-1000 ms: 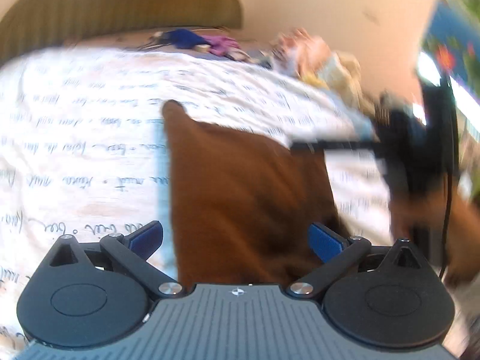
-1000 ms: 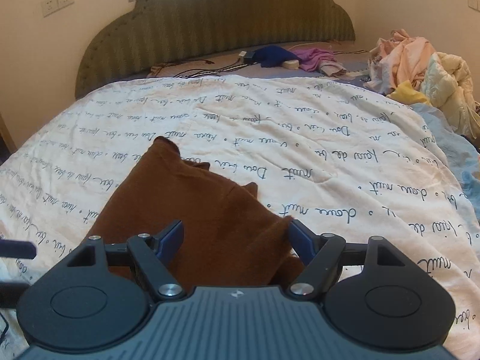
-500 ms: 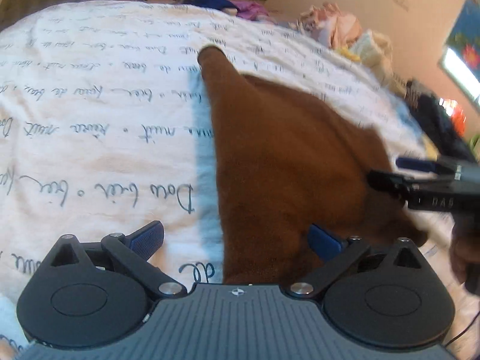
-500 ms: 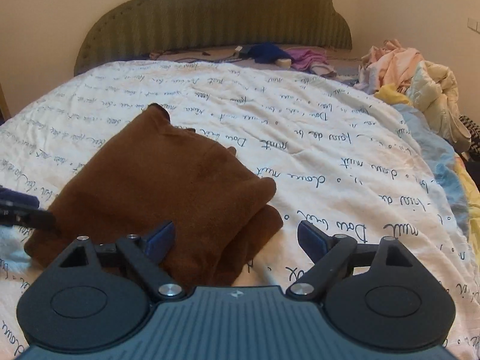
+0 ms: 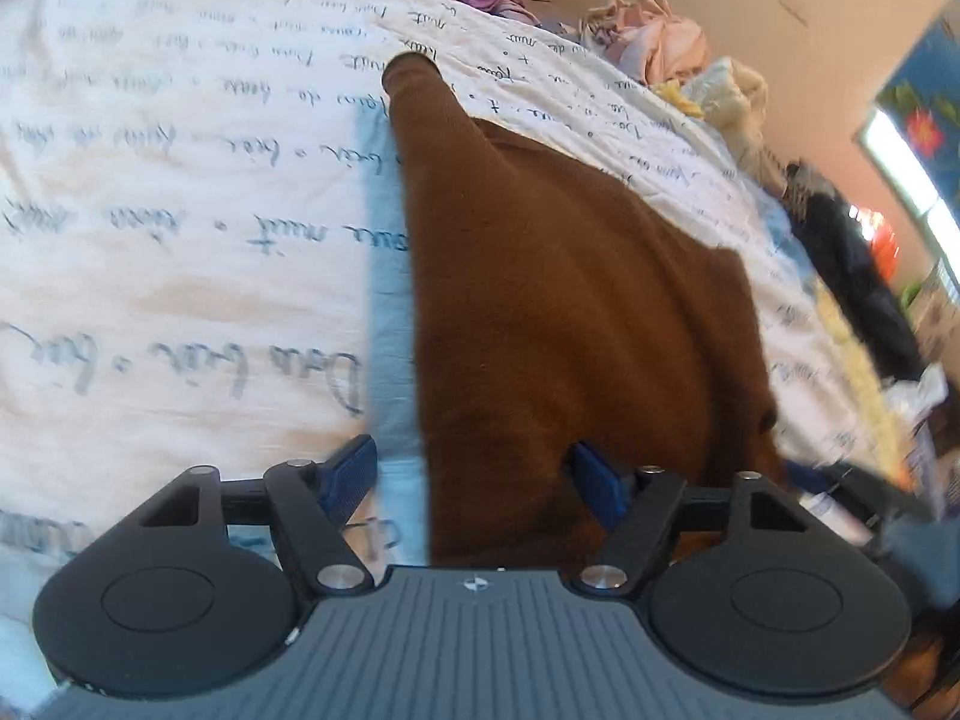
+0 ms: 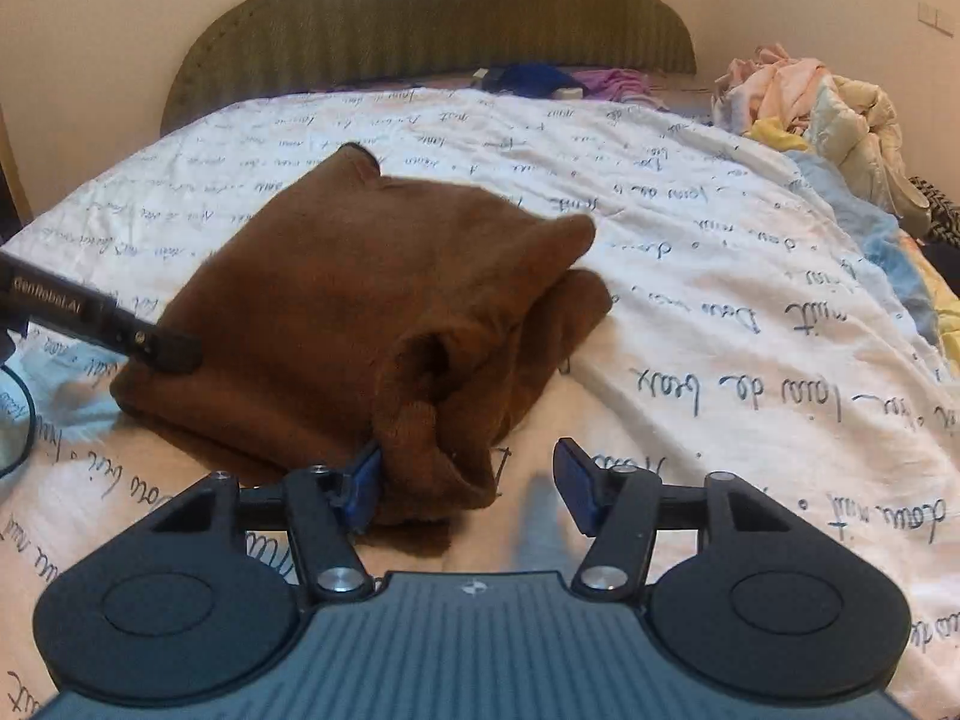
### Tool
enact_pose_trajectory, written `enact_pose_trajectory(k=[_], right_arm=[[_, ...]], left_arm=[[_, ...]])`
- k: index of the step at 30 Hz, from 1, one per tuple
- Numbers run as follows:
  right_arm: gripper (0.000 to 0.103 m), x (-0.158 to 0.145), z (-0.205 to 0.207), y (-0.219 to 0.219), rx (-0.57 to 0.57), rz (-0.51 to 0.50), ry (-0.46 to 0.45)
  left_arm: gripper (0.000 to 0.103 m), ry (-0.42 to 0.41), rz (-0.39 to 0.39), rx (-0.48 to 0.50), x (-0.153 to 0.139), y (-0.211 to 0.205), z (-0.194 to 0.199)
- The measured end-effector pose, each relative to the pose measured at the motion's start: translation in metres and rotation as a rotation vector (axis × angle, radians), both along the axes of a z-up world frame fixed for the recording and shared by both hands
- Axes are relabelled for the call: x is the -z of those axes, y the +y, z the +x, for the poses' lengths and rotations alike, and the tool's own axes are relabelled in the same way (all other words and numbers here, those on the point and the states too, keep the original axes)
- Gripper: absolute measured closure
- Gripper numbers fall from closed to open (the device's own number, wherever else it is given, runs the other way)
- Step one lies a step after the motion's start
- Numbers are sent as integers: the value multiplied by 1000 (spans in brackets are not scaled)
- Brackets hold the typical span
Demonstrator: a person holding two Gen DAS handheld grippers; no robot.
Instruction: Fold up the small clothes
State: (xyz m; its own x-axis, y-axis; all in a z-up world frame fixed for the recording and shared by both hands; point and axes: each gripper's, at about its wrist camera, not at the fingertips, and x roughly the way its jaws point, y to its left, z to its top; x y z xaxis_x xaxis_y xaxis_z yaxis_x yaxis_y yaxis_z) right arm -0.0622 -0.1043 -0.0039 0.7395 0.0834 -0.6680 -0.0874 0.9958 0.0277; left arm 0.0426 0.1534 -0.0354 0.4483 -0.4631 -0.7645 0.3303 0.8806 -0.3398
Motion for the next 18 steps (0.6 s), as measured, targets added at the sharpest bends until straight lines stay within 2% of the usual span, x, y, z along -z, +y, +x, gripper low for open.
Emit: enact_pose_trajectory(k=[1, 2, 3, 5, 6, 7, 8, 10, 11, 13, 15, 18], right_arm=[[44, -7, -3, -3, 7, 17, -17], [44, -13, -5, -5, 14, 34, -35], [42, -18, -8, -7, 31, 47, -63], [38, -22, -8, -5, 53, 23, -90], [38, -22, -8, -1, 61, 4, -97], [38, -22, -7, 0, 59, 13, -111], [38, -23, -11, 2, 27, 64, -127], [38, -25, -17, 11, -77, 144, -151], [38, -24, -19, 22, -120, 137, -151], [38, -14, -14, 37, -117, 91, -81], [39, 2, -6, 36, -87, 89, 0], [39, 4, -14, 22, -82, 167, 7]], left_arm=[[29, -6, 16, 1, -3, 4, -1], [24, -11, 4, -1, -7, 9, -3], [17, -14, -30, 3, -12, 13, -6], [10, -28, -99, 21, -21, 17, -13], [8, -40, -101, 28, -25, 14, -17], [8, -56, -76, 39, -27, 8, -19], [8, -85, -26, 68, -29, -3, -23], [9, -139, 128, 117, -23, -24, -30], [11, -160, 195, 123, -18, -28, -32], [11, -203, 299, 113, -10, -26, -33], [8, -215, 347, 95, -5, -17, -28], [2, -209, 363, 89, -2, -4, -21]])
